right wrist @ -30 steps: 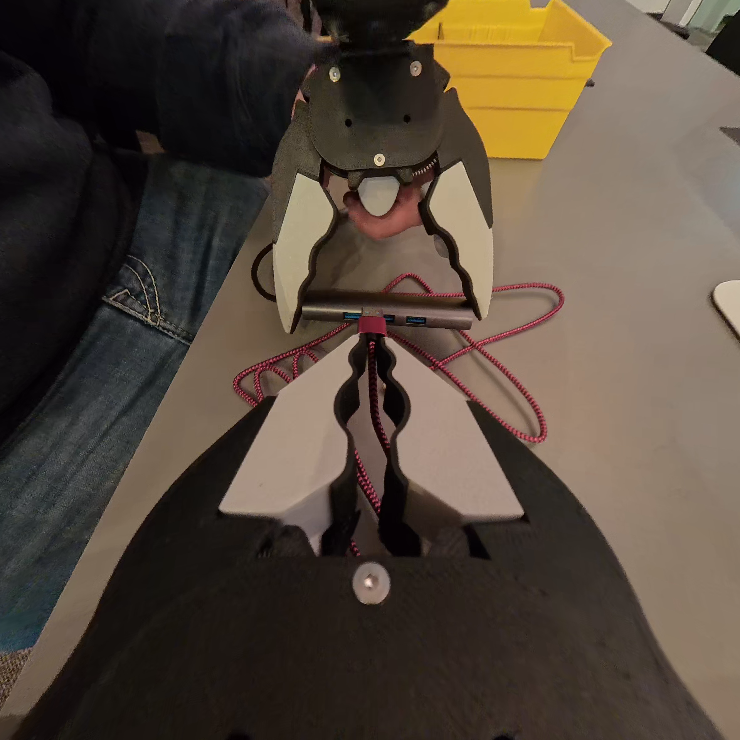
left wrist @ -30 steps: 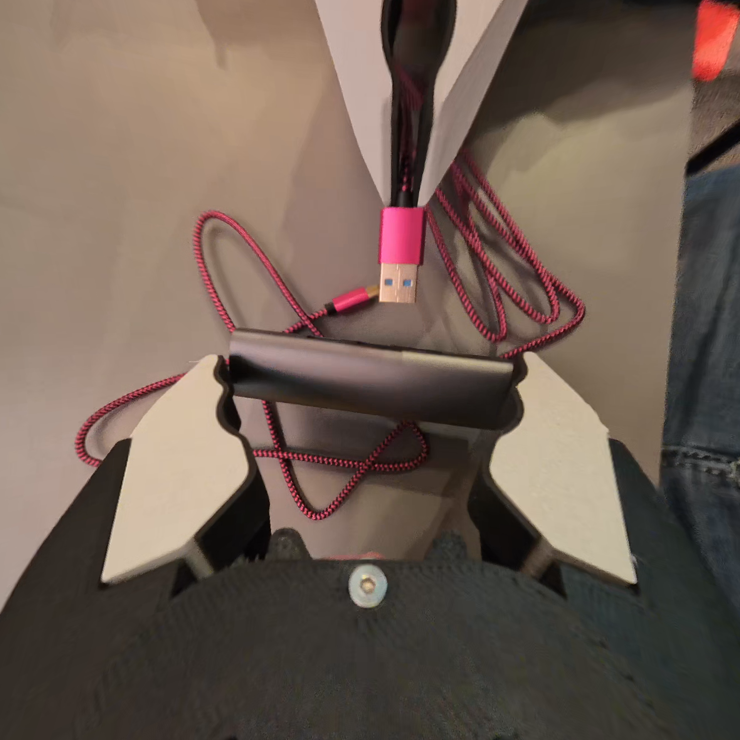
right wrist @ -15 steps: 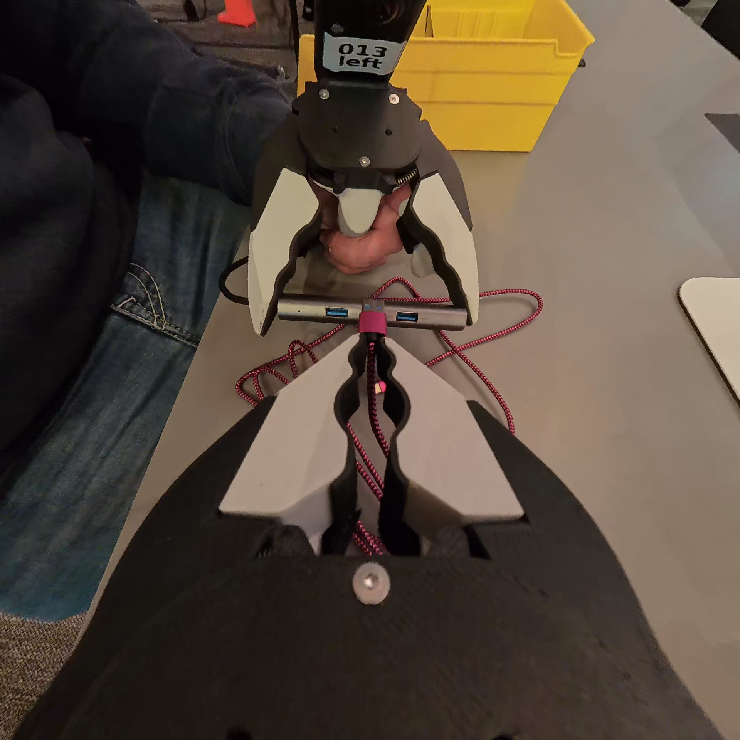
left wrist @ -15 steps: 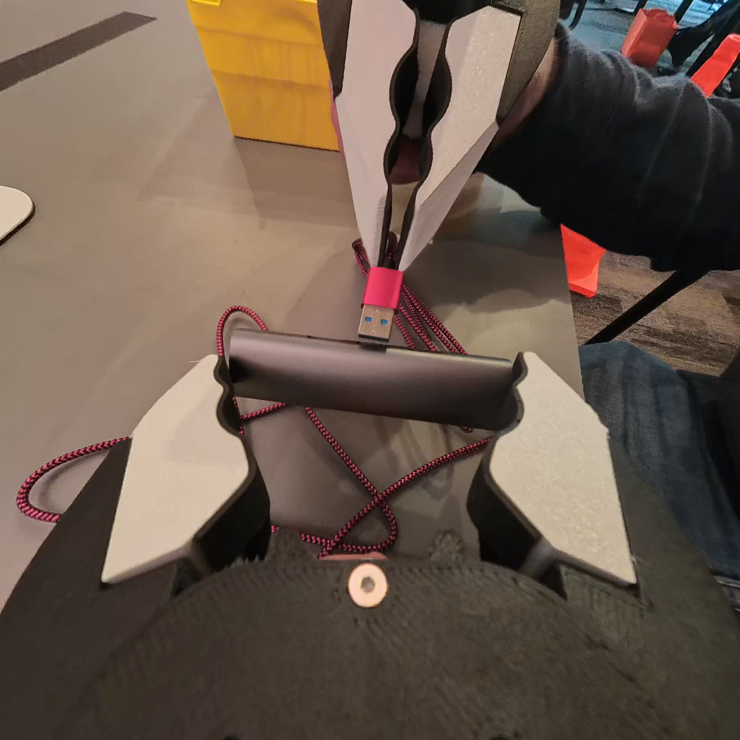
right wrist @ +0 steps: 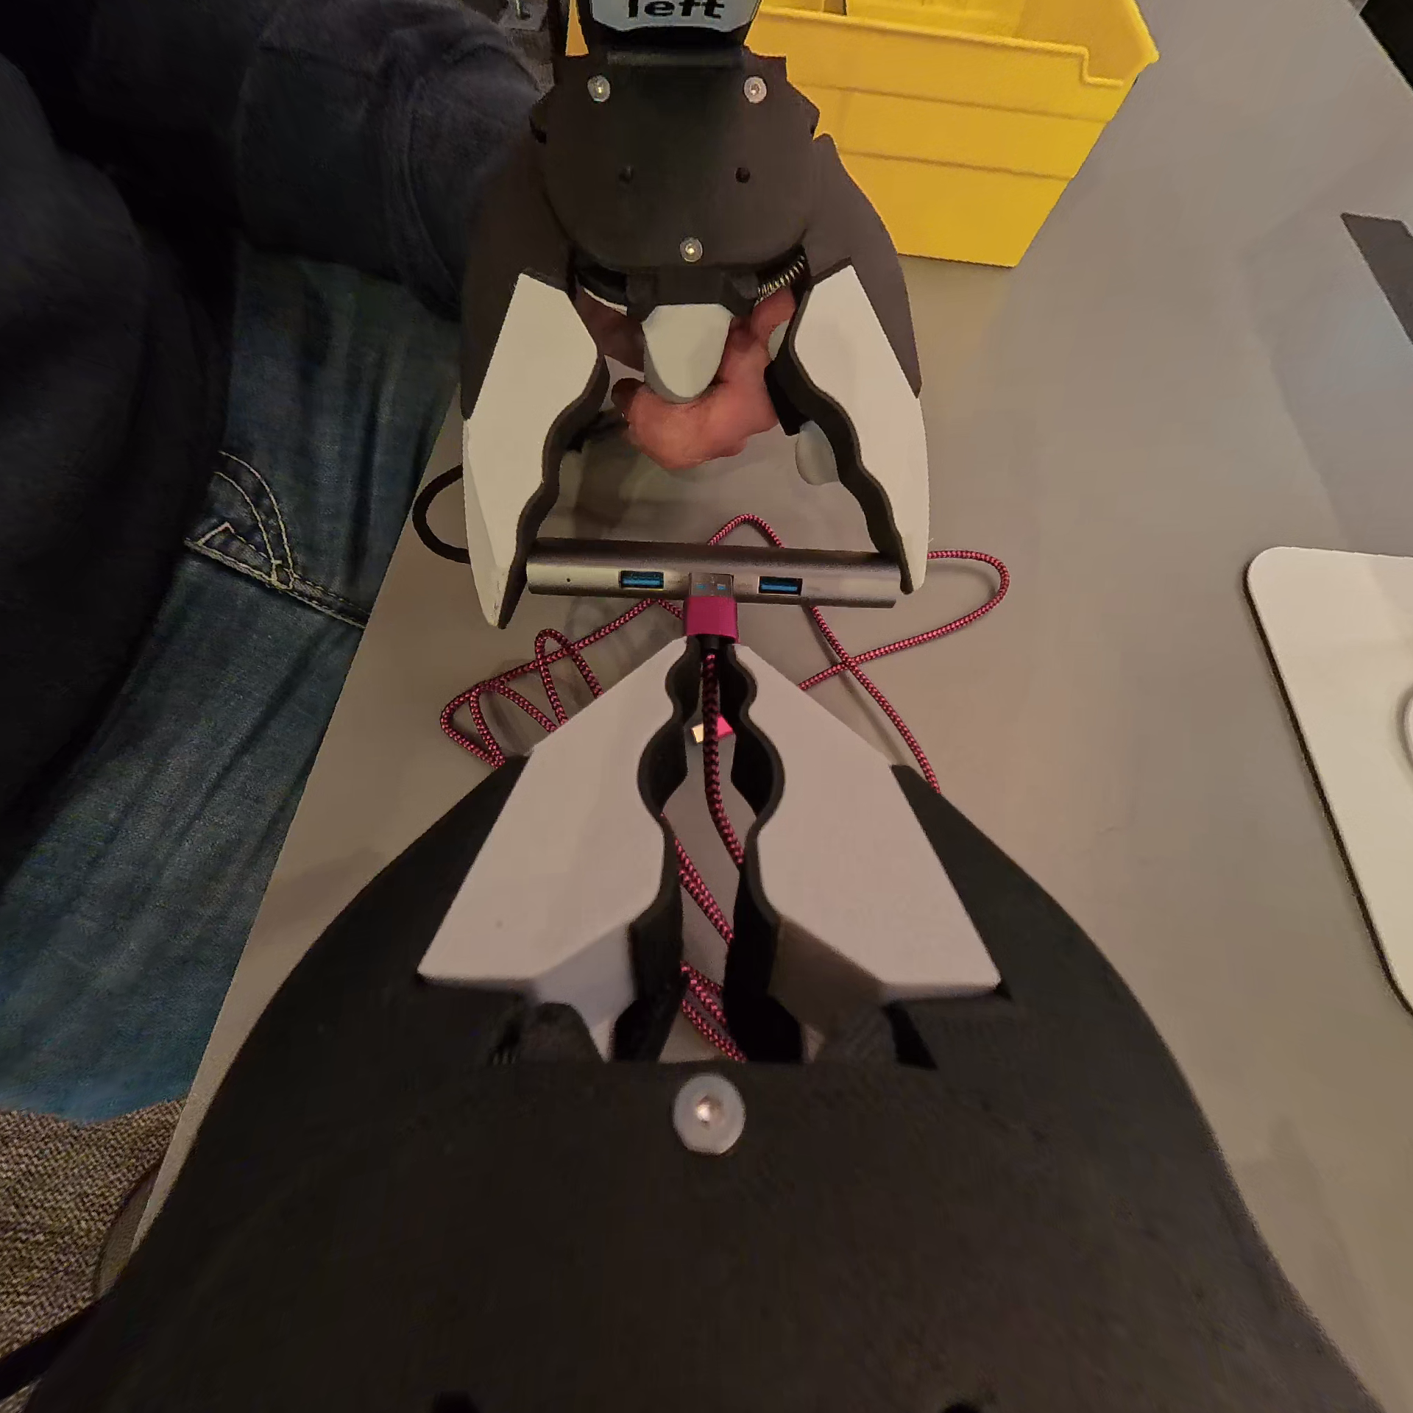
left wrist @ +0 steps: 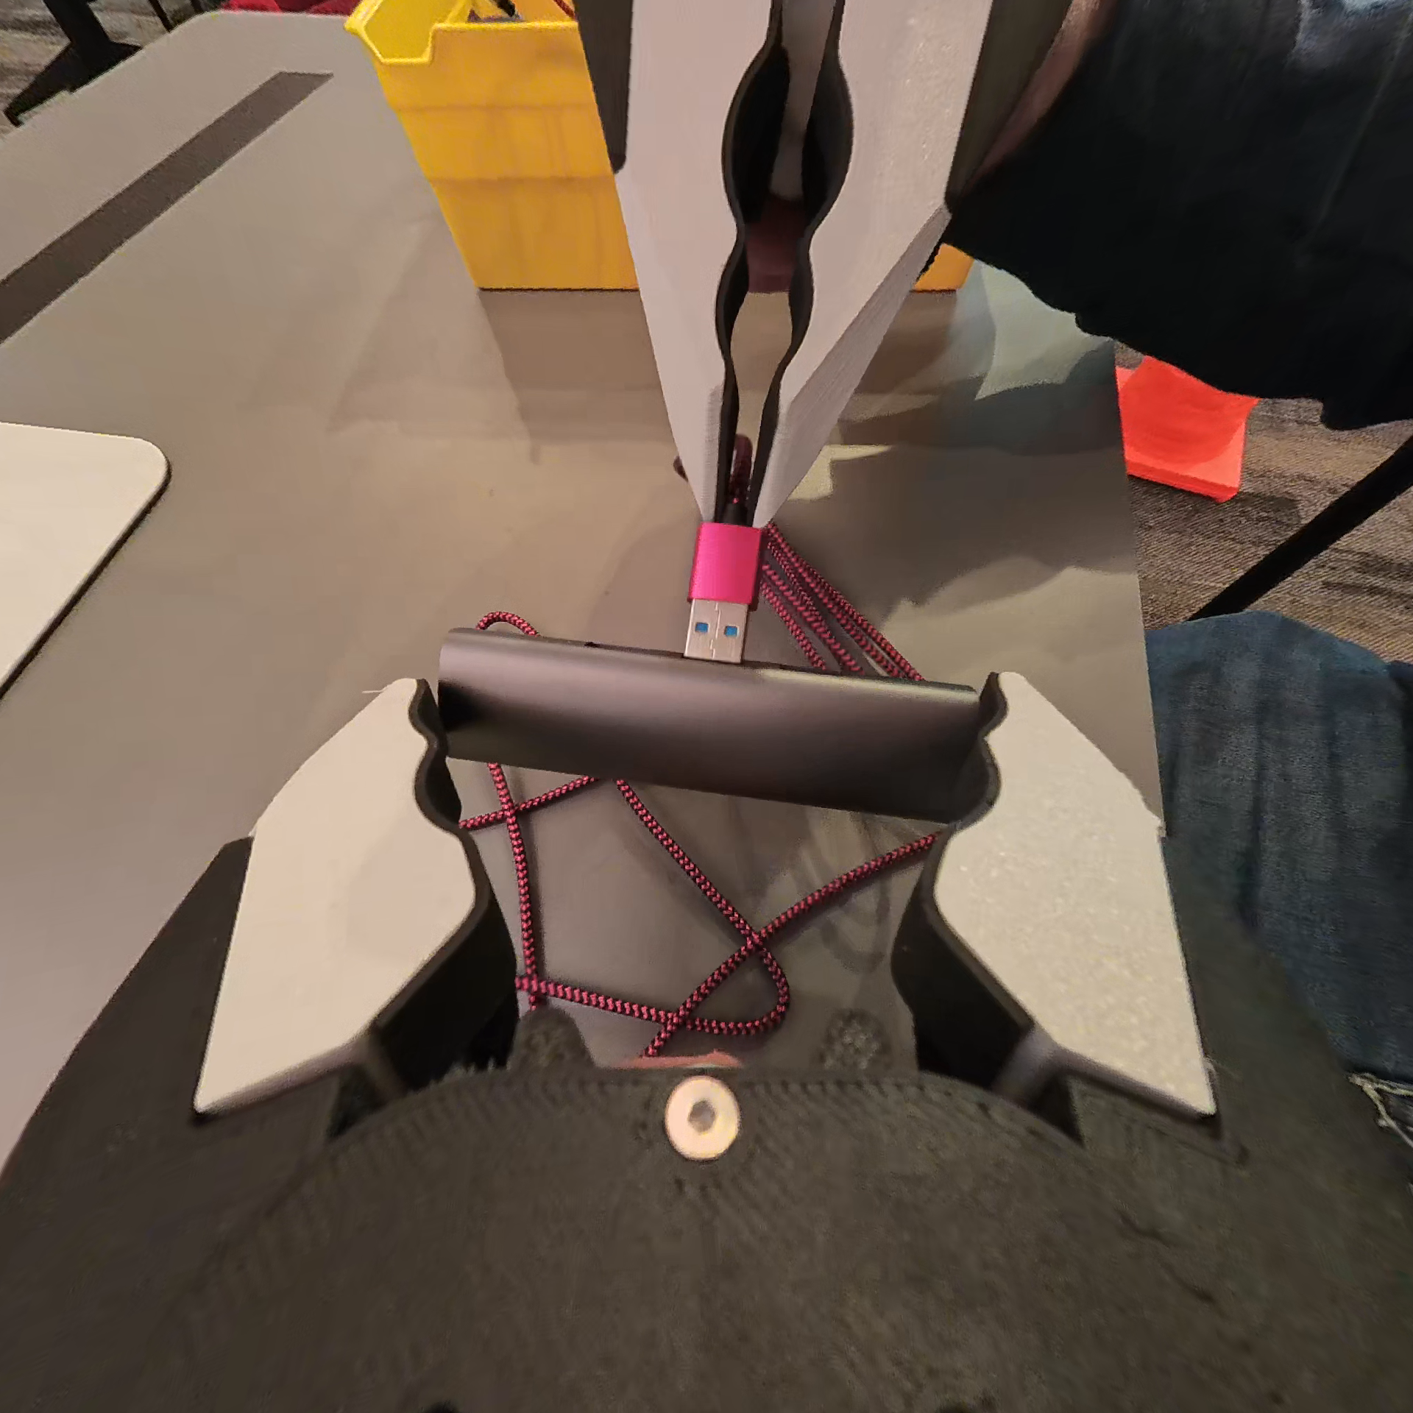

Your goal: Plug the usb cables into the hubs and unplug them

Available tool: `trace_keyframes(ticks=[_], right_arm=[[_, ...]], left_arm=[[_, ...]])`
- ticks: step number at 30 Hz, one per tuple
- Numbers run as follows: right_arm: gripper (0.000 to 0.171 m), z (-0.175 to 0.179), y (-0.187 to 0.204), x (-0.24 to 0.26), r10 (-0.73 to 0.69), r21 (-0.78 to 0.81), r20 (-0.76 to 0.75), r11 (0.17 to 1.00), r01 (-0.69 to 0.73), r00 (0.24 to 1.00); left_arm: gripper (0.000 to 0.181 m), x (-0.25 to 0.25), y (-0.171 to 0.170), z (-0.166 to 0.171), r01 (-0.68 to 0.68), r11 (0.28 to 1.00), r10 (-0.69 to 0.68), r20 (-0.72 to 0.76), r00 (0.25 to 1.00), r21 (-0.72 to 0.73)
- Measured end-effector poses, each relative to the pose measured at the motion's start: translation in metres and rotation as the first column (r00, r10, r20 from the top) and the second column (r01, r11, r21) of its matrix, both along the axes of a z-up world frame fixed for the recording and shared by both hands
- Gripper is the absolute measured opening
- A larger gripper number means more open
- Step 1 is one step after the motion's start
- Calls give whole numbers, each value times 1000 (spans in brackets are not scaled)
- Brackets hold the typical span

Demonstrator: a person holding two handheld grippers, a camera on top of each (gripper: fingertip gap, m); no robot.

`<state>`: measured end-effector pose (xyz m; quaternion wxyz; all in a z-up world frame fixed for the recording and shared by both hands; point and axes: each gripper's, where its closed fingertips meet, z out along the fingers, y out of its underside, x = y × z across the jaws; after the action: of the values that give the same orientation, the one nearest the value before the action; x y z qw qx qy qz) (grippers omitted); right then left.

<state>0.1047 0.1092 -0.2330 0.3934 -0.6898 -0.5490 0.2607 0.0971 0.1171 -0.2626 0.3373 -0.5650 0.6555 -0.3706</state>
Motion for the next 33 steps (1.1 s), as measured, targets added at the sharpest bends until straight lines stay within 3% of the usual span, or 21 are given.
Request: trace_keyframes(ticks=[15, 33], right_arm=[[2, -2, -2, 3, 29, 35, 153, 999, -34, 988], [1, -5, -7, 7, 25, 21, 199, 999, -30, 980]], left_arm=[[126, 1, 1, 1, 11, 999, -9, -30, 1000, 54], [126, 4, -2, -1, 14, 995, -8, -55, 998, 95]])
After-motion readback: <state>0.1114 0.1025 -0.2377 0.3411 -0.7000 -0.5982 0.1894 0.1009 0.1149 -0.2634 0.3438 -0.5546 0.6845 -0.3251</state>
